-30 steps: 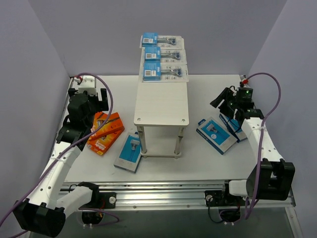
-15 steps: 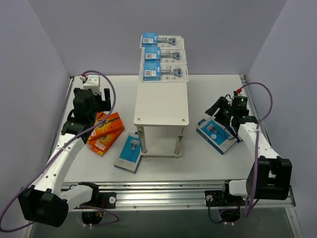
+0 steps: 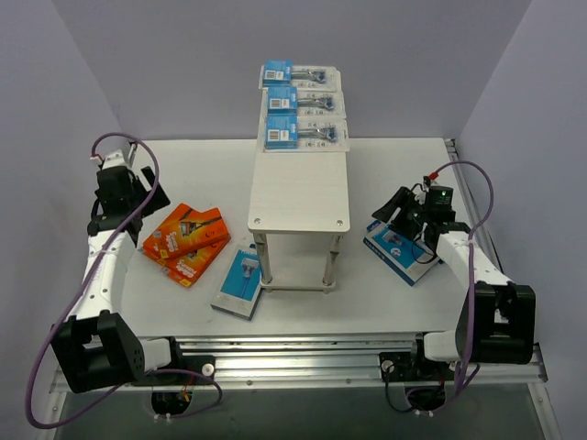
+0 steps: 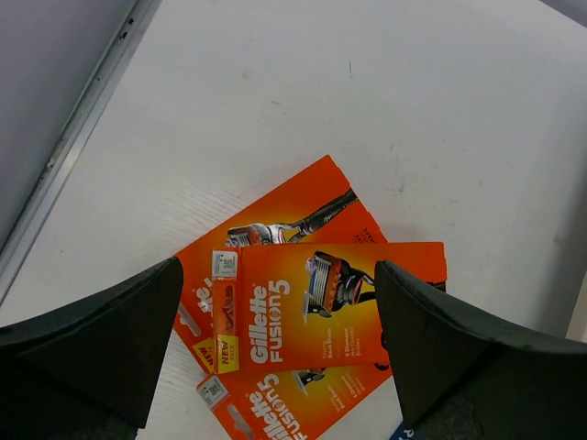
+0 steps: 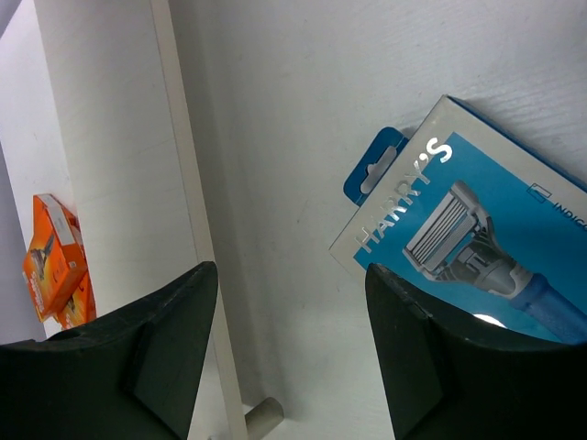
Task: Place and organize the shaving razors onto the shelf
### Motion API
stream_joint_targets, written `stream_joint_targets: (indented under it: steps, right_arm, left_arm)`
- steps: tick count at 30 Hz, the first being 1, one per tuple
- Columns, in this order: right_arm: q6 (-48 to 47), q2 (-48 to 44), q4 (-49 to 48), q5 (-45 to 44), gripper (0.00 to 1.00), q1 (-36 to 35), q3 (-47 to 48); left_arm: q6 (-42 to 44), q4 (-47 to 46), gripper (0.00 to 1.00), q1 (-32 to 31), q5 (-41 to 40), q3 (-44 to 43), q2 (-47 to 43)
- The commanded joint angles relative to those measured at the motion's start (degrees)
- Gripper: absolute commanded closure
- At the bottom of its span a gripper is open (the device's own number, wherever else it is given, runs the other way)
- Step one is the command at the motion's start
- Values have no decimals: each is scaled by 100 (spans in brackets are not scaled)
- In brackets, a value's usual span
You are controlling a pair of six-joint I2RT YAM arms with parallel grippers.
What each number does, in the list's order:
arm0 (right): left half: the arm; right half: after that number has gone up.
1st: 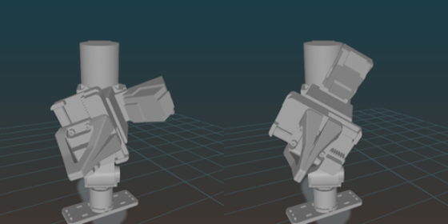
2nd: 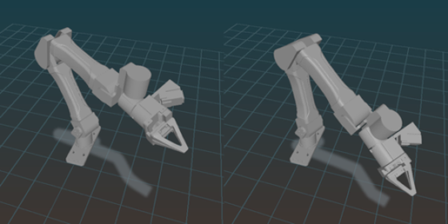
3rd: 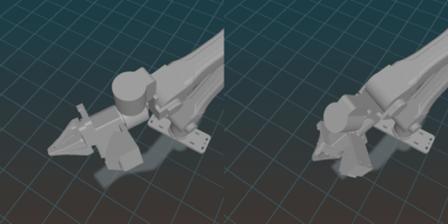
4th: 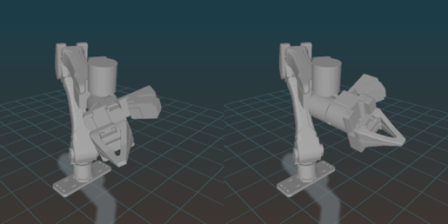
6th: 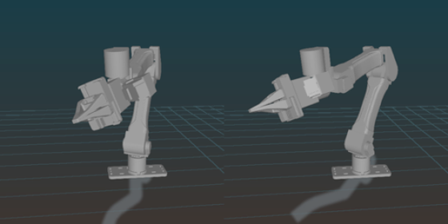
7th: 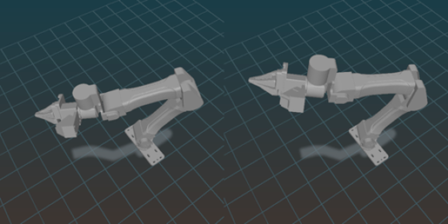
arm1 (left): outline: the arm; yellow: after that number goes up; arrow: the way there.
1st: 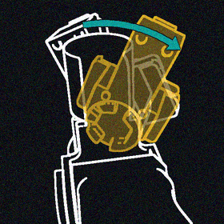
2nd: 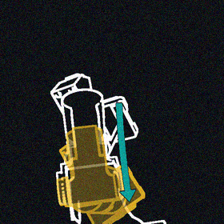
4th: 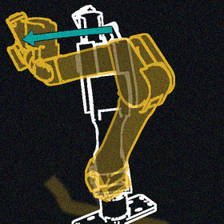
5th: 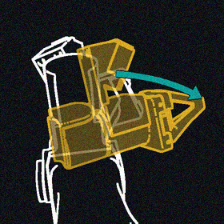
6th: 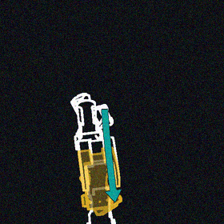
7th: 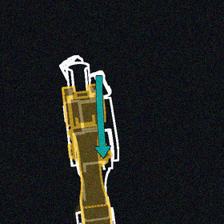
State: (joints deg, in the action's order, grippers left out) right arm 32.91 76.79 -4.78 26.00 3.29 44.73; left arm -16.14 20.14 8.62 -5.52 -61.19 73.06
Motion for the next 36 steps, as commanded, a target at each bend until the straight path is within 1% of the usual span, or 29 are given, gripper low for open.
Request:
stream_joint_targets:
  steps: [1,3,4,5,7,12,13,15,18,24,27,31,32,36]
  right_arm:
    - [-205,134,-182,309,39,-30,-131]
    - [-179,90,-260,362,39,-30,-201]
    - [-162,73,-287,406,39,-39,-210]
    - [-153,73,-313,432,39,-39,-210]
    - [-162,64,-322,432,39,-39,-193]
    - [-179,-50,-313,450,39,-39,-263]
    - [-197,-129,-305,415,39,-39,-298]
    - [-206,-191,-305,362,39,-39,-316]
    - [-241,-253,-252,301,39,-39,-272]
    - [-302,-376,-173,107,38,-30,-272]
    - [-320,-446,-138,19,38,-30,-263]
    - [-346,-437,-129,-16,38,-30,-254]
    - [-346,-437,-120,-25,38,-30,-254]
    - [-355,-437,-103,-42,38,-30,-237]
  left_arm:
    - [-451,218,6,183,165,168,-274]
    - [-696,175,6,472,392,475,-370]
    - [-793,53,6,813,768,607,-380]
    - [-881,-10,5,964,954,834,-389]
    - [-1075,-176,5,1228,1341,1003,-310]
    - [-1259,-265,0,1616,1703,1284,59]
    - [-1286,-387,7,1677,1790,1354,103]
    - [-1347,-484,14,1678,1993,1373,208]
    - [-1392,-678,19,1704,2160,1434,419]
    - [-1453,-827,24,1757,2511,1469,815]
    - [-1436,-828,27,1757,2538,1452,920]
    - [-1427,-810,33,1757,2547,1390,1061]
    - [-1427,-819,37,1757,2564,1390,1079]
    - [-1453,-854,45,1757,2582,1373,1158]
